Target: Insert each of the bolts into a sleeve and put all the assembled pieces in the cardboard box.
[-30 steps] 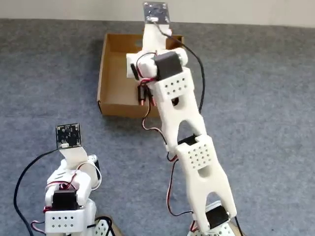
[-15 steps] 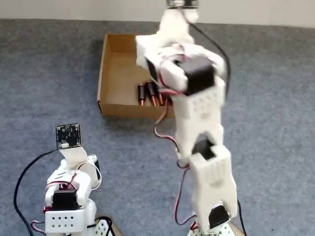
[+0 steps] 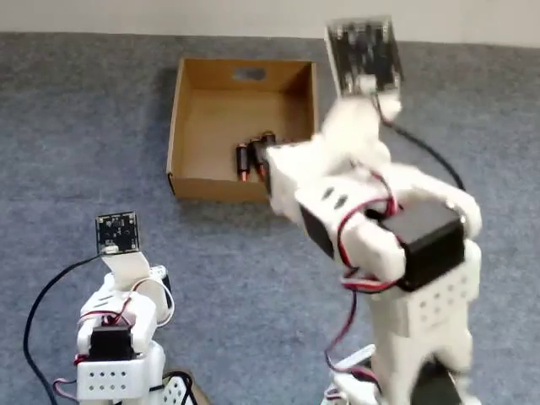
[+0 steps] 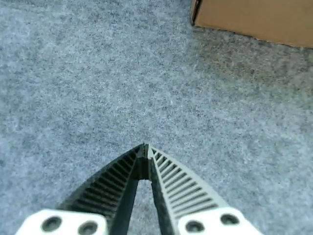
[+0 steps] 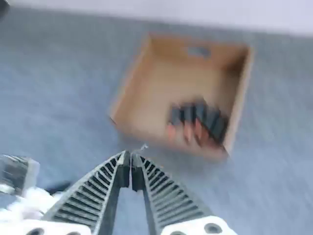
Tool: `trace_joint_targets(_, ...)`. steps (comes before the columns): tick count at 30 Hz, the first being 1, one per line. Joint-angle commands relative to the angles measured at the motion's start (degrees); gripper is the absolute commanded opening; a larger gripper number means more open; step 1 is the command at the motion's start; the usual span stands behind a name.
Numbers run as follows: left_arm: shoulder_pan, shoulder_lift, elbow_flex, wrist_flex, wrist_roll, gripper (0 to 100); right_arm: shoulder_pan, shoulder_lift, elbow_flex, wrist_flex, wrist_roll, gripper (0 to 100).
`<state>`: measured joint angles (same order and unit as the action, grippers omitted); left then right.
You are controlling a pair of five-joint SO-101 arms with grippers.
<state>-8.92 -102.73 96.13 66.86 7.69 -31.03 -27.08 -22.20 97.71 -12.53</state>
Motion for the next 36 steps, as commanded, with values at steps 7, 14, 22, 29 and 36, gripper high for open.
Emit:
trace_joint_targets(7, 0.84, -0.13, 1.1, 5.27, 0.09, 1, 9.54, -36.88, 60.7, -23.96, 0.53, 0.5)
trace_joint_targets(14, 1.63, -0.13, -0.48, 6.68, 0.26, 1, 9.89, -53.14, 91.12, -38.37, 14.24, 0.6)
trace_joint_targets(22, 8.31, -0.13, -2.07, 9.67, 0.35, 1, 9.89, -62.02, 100.44, -39.52, 10.37, 0.6)
trace_joint_targets(29, 8.57, -0.13, -4.18, 10.46, 0.18, 1, 9.89, -72.4, 112.84, -39.52, 10.2, 0.6)
trace_joint_targets(36, 8.57, -0.13, -4.18, 10.46, 0.18, 1, 9.8, -77.14, 121.36, -39.52, 10.46, 0.6)
